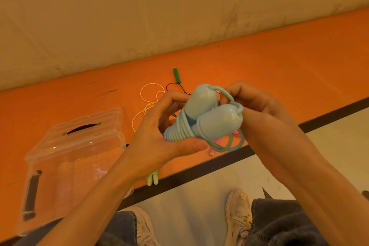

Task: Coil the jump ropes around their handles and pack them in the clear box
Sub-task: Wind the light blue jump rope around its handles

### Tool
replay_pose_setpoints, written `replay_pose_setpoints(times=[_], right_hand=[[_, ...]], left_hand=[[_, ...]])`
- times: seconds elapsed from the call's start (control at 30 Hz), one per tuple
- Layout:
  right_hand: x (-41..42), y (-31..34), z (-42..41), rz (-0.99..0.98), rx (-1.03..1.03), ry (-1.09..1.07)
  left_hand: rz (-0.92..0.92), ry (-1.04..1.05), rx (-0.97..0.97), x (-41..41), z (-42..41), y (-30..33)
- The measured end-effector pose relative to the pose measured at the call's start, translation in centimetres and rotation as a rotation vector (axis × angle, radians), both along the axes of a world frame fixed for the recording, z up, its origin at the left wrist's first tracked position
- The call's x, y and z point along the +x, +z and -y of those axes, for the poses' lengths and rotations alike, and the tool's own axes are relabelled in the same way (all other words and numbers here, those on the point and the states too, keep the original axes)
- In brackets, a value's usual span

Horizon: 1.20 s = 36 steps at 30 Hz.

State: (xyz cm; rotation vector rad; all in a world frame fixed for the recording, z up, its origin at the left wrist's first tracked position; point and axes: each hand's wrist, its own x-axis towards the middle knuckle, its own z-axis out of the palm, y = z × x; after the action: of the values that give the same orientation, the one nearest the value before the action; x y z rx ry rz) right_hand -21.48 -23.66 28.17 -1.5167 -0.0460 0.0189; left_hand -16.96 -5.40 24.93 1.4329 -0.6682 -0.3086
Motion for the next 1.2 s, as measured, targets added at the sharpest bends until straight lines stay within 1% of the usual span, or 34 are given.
replay_pose_setpoints(times=[0.07, 0.2, 0.33, 0.43, 0.53, 0.63, 0.83, 1.0, 1.03, 1.1, 1.13, 1.2], right_hand=[[0.1, 0.1, 0.3, -0.066, 0.082, 0.054], [0.5, 0.8, 1.3, -0.169, 0.115, 0.138], [0.7, 1.0, 2.4, -0.333, 0.268, 0.187], [0.6, 0.6, 1.6, -0.343, 0.329, 0.107], [0.5, 0.1, 0.8, -0.37, 0.477, -0.015], [0.8, 0.1, 0.8, -0.392, 0.584, -0.081], [1.8, -0.2, 2.1, -0.273, 0.604, -0.299], [2.2, 0.0, 2.9, -0.25, 0.734, -0.406], [2.2, 0.0, 3.0, -0.235, 0.738, -0.408], [2.3, 0.0, 3.1, -0.178, 0.67, -0.356], [2.2, 0.0, 3.0, -0.141, 0.609, -0.301], [2.1, 0.1, 2.5, -0.071, 0.416, -0.211]], left_hand=[[0.054, 0.01, 0.002, -0.2, 0.1, 0.2], [0.111, 0.065, 0.035, -0.6, -0.1, 0.2], [0.184, 0.116, 0.103, -0.6, -0.5, 0.3], [0.231, 0.161, 0.219, -0.4, -0.5, 0.5], [0.286, 0.191, 0.339, -0.2, -0.4, 0.5], [0.358, 0.179, 0.432, 0.0, -0.5, 0.3], [0.378, 0.174, 0.515, -0.1, -0.4, -0.2], [0.399, 0.186, 0.555, -0.2, -0.2, -0.1], [0.412, 0.19, 0.569, -0.2, -0.2, -0.1], [0.435, 0.217, 0.592, -0.2, -0.4, -0.2], [0.446, 0.235, 0.601, -0.2, -0.5, -0.4], [0.47, 0.264, 0.6, -0.3, -0.8, -0.8]])
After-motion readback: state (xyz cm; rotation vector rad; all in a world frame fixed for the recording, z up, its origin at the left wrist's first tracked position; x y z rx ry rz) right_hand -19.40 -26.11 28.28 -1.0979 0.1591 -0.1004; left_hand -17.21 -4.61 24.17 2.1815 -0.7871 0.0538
